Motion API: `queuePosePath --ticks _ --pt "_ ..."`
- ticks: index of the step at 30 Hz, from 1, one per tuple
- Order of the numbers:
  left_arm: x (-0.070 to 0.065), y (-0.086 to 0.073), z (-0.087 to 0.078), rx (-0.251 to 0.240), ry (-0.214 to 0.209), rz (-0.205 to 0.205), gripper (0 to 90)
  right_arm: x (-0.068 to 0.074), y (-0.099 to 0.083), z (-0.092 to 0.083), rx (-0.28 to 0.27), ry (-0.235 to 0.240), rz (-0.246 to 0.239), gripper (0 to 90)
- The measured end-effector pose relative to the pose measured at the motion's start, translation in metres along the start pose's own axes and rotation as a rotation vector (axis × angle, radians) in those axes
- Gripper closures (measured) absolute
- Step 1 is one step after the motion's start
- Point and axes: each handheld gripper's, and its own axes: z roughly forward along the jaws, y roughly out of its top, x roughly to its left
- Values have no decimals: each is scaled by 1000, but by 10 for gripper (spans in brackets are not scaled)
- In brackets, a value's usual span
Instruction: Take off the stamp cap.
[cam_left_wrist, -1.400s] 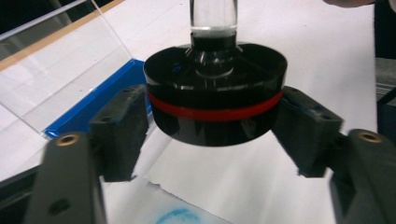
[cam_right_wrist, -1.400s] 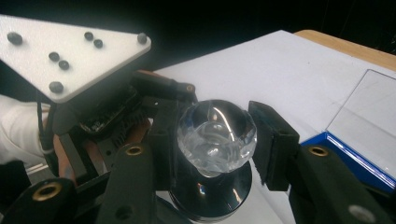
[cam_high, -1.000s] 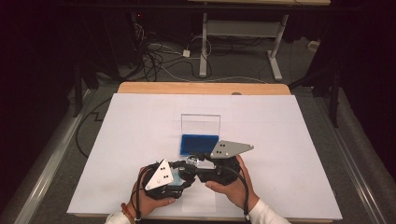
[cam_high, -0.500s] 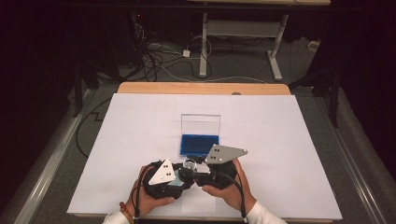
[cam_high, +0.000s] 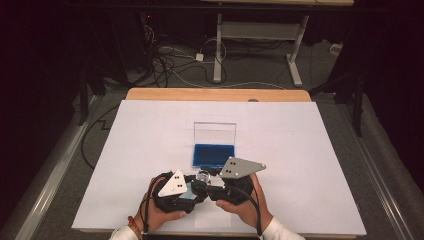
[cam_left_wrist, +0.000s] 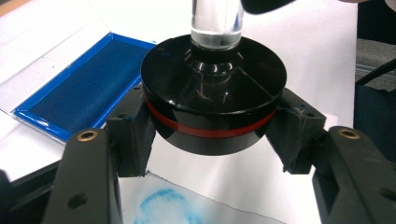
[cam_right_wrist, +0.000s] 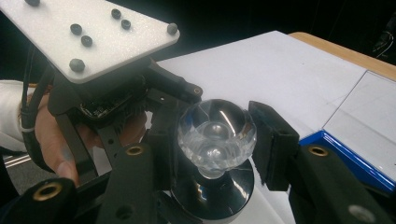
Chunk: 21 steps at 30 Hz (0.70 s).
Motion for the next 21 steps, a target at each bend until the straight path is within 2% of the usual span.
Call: queuePosePath --ticks 12,13,14,15,16,17,19,20,21 --pt "1 -1 1 4 -12 -6 370 1 -2 0 0 -9 -1 570" --pt "2 -1 1 10 -7 -17 371 1 -2 0 1 -11 1 570" --pt "8 -4 0 7 -8 -70 372 1 -3 0 -6 -9 0 570" --pt "16 -9 -1 5 15 -115 372 2 -2 -3 -19 -19 -18 570" --pt "21 -13 -5 -10 30 -138 371 3 1 -7 -39 0 -21 570" --pt "23 -13 -9 -15 30 -131 371 5 5 -11 -52 11 -26 570" --pt "23 -10 -15 -39 46 -123 371 7 10 -19 -76 -10 -46 570" --pt "22 -9 -16 -41 47 -116 371 5 11 -21 -87 -11 -41 570" --pt "21 -8 -15 -26 64 -91 371 4 11 -22 -82 -16 -37 570"
